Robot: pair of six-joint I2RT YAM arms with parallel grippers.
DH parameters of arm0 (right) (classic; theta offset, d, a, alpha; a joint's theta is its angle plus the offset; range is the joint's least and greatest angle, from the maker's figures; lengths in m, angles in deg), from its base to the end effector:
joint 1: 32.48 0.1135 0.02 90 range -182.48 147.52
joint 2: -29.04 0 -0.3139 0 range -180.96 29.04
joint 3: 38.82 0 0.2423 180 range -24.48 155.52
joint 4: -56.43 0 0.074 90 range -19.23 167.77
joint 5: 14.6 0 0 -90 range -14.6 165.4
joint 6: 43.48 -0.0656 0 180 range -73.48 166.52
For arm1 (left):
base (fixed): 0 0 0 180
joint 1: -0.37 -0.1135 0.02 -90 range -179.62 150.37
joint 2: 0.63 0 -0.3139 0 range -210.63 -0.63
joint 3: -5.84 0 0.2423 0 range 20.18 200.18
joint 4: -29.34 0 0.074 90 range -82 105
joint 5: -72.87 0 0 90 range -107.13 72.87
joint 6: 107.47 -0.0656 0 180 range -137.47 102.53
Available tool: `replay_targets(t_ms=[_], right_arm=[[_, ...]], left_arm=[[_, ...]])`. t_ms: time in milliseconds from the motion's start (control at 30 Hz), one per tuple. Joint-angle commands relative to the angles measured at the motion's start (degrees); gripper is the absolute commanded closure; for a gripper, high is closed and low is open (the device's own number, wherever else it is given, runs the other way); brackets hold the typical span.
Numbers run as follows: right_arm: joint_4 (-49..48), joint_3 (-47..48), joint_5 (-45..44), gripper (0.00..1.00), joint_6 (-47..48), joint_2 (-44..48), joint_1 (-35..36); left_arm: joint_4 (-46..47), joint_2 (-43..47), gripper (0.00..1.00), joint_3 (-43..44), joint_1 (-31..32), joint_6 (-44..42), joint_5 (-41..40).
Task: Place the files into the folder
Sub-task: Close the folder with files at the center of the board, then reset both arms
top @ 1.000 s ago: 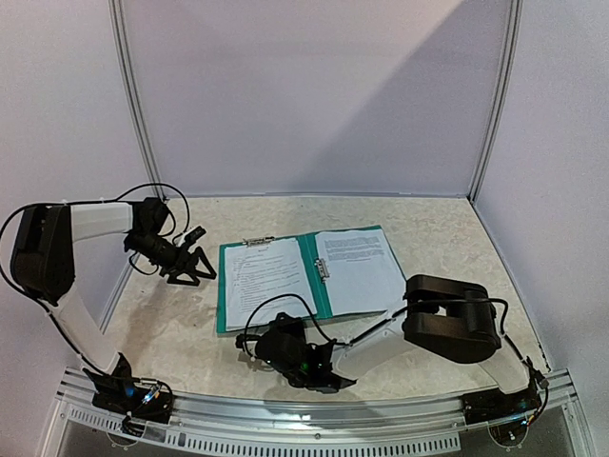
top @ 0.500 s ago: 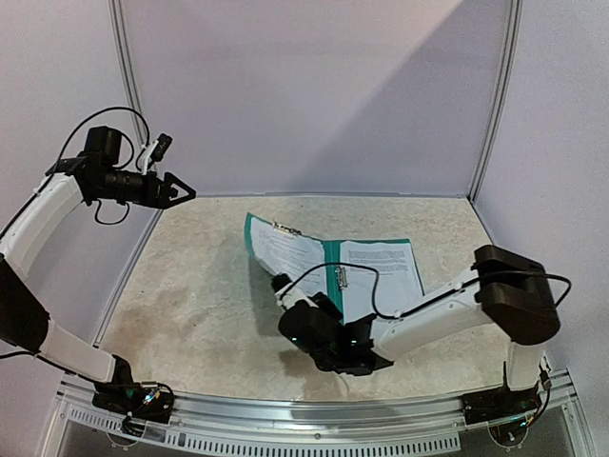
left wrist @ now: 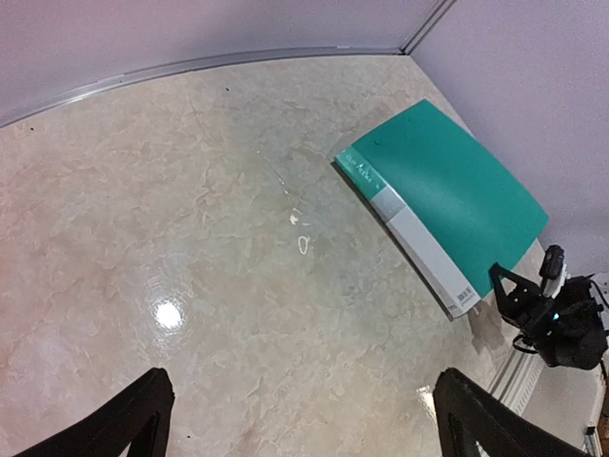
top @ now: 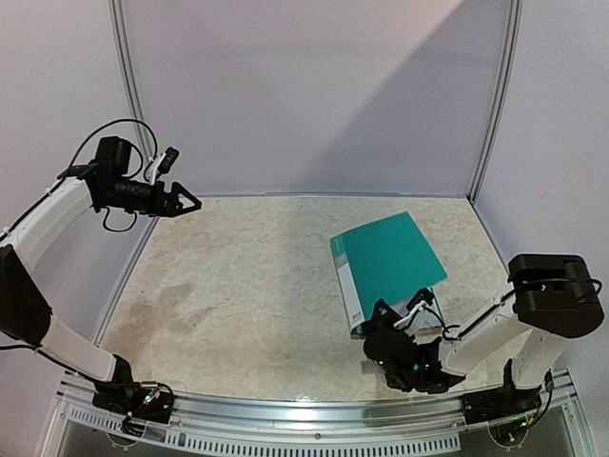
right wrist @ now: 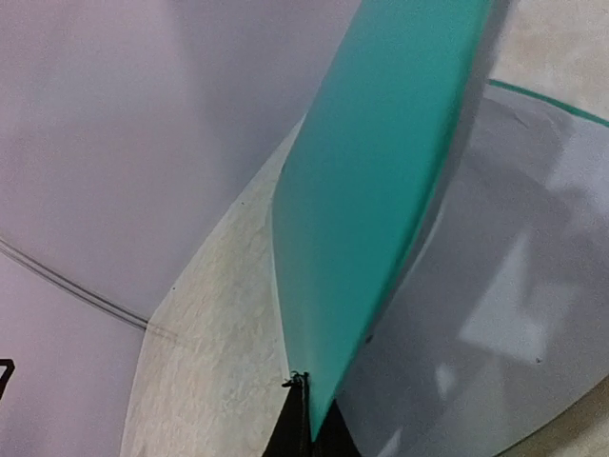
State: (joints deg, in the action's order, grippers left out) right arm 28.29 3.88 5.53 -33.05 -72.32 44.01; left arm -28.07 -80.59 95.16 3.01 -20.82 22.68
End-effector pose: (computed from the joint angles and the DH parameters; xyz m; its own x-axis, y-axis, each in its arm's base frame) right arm 0.1279 0.2686 0.1653 -0.1647 0.7631 -0.6249 0.0903 0.6426 0.7609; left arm 0.2853 -0.0552 0.3695 -0.7146 0.0779 -0.6952 0.5055 0.7444 -0.4363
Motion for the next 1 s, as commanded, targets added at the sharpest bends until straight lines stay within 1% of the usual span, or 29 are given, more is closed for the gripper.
replay_targets(t_ms=[0,33,67,100,133,167,200,233,300,333,400,433,467,533,567,633,667,733,767,800,833,867,900,933,967], right_arm=[[35.19,5.89,-1.25,0.95,-38.56,0.25,1.82],[44.23,7.96,-2.43,0.85,-44.88,0.34,2.77],[54.93,10.53,-2.70,0.73,-50.02,0.37,3.48],[65.05,13.21,-2.66,0.54,-59.85,0.29,4.09],[76.37,16.45,-2.69,0.38,-67.24,0.05,4.89],[84.33,19.32,-3.43,0.17,-72.23,-0.52,5.69],[90.93,21.82,-2.80,0.03,-74.40,-0.71,6.12],[96.28,24.12,-0.83,0.02,-74.61,-0.43,6.44],[101.10,25.38,4.12,0.01,-74.61,0.68,7.12],[101.22,24.77,6.74,0.01,-73.66,2.54,7.42],[99.02,22.85,11.83,0.01,-66.78,6.59,7.46],[99.15,22.23,13.90,0.01,-59.57,8.59,7.45],[99.34,22.03,14.87,0.01,-55.83,11.65,7.45],[98.26,23.21,15.52,0.01,-43.53,15.12,6.21],[97.56,24.21,17.62,0.01,-30.42,17.13,4.26],[93.41,25.26,26.28,0.01,-9.57,20.07,-2.87],[94.12,25.63,30.02,0.01,1.26,21.18,-6.45],[92.66,24.70,33.39,0.01,9.18,24.68,-13.62],[90.46,23.38,33.71,0.01,12.67,27.15,-16.84],[86.84,21.52,35.75,0.01,17.88,31.07,-21.51],[81.36,18.95,41.00,0.01,22.75,33.67,-27.61],[76.47,16.70,48.03,0.01,26.61,37.07,-34.52],[73.19,15.25,53.41,0.01,31.39,39.15,-40.89],[72.07,15.08,55.25,0.01,33.71,41.14,-45.65],[72.31,15.62,54.88,0.01,36.99,41.68,-49.68]], left_arm=[[0.49,1.38,0.02,-0.52,0.62,-0.49,-0.44],[0.48,1.45,0.02,-0.66,0.62,-0.62,-0.37],[0.39,1.43,0.02,-0.66,0.62,-0.66,-0.35],[0.50,1.47,0.02,-0.78,0.62,-0.68,-0.27],[0.48,1.41,0.02,-0.80,0.60,-0.62,-0.12],[0.57,1.39,0.02,-0.80,0.62,-0.60,0.03],[0.64,1.35,0.02,-0.80,0.62,-0.56,0.16],[0.70,1.26,0.02,-0.80,0.62,-0.52,0.23],[0.69,1.29,0.02,-0.73,0.59,-0.56,0.39],[0.57,1.32,0.02,-0.64,0.59,-0.62,0.48],[0.19,1.50,0.02,-0.54,0.61,-0.97,0.74],[0.05,1.60,0.02,-0.58,0.62,-1.22,0.71],[-0.19,1.69,0.02,-0.62,0.60,-1.50,0.56],[-0.71,1.74,0.01,-0.79,0.65,-2.39,-0.14],[-1.14,1.70,0.01,-0.88,0.68,-3.03,-0.58],[-2.16,1.38,0.00,-1.28,0.85,-5.42,-2.63],[-2.06,1.31,0.00,-1.95,1.02,-6.43,-4.64],[-0.28,1.42,0.00,-4.54,1.20,-8.49,-9.34],[0.90,1.59,0.00,-6.12,1.19,-9.17,-11.91],[2.20,1.83,0.00,-7.89,1.24,-9.86,-13.99],[3.50,2.13,0.00,-9.58,1.21,-10.41,-15.71],[5.52,2.47,0.00,-11.71,1.12,-10.70,-16.77],[7.87,2.79,0.00,-13.80,1.02,-10.59,-17.38],[9.98,3.10,0.00,-15.89,0.97,-10.42,-17.57],[12.06,3.32,0.00,-17.73,0.97,-10.07,-17.67]])
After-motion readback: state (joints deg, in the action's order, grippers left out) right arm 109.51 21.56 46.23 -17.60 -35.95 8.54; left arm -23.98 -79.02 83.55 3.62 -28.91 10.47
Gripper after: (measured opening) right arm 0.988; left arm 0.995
